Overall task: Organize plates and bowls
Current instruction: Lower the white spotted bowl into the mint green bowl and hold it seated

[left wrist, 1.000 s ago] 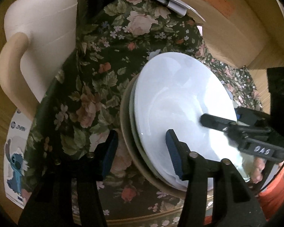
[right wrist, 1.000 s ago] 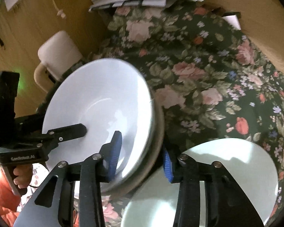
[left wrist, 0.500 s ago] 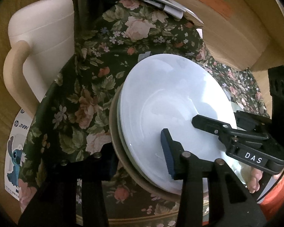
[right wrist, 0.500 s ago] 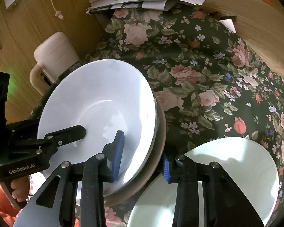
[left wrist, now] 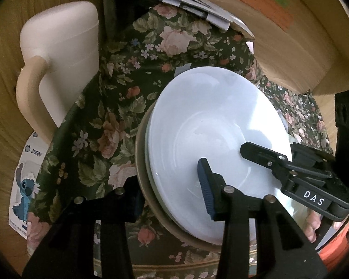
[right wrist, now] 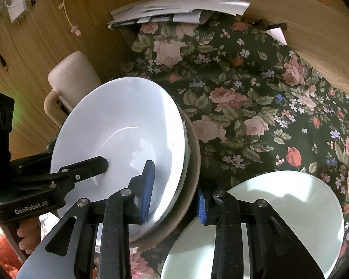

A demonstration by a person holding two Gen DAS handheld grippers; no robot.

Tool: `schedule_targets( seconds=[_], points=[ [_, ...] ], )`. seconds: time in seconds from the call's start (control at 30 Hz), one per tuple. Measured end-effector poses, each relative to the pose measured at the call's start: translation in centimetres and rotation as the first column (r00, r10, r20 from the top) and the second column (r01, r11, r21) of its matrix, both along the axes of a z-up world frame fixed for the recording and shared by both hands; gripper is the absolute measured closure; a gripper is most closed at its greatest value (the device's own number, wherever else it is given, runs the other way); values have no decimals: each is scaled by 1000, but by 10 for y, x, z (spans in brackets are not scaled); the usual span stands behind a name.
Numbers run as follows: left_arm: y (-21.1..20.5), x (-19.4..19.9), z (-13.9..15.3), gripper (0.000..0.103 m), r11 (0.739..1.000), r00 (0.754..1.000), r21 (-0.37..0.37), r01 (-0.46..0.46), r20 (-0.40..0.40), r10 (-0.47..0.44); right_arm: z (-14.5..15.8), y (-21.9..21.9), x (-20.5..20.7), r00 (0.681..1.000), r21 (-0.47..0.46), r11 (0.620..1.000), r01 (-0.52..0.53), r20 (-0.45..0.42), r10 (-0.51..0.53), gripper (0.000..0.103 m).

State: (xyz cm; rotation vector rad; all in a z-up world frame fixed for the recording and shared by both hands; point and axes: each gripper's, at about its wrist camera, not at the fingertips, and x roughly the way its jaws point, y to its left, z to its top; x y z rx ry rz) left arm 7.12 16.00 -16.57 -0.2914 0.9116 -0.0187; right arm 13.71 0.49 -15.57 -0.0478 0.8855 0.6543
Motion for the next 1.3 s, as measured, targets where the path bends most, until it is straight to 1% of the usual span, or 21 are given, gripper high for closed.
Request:
schedule_targets(
  seconds=[0.23,0.47,0.73,1.3],
  points=[
    [-3,-5,11,61,1000,1000,12,-10,23,10,10,-5,-3,1000,35,999,12,25,-12,76],
    [-9,-7,24,61,1000,999,23,2,52,-3,22,-15,-8,998,51,998,28,54,-31,76],
    [-29,-5,38,61,998,995,41,39,86,-42,34,-33,-12,995,64,996,61,79,-66,76],
    [-81,12,47,61,989,986,47,141,86,-144,40,-89,-21,983,75,985,158,83,-164,76]
  ],
)
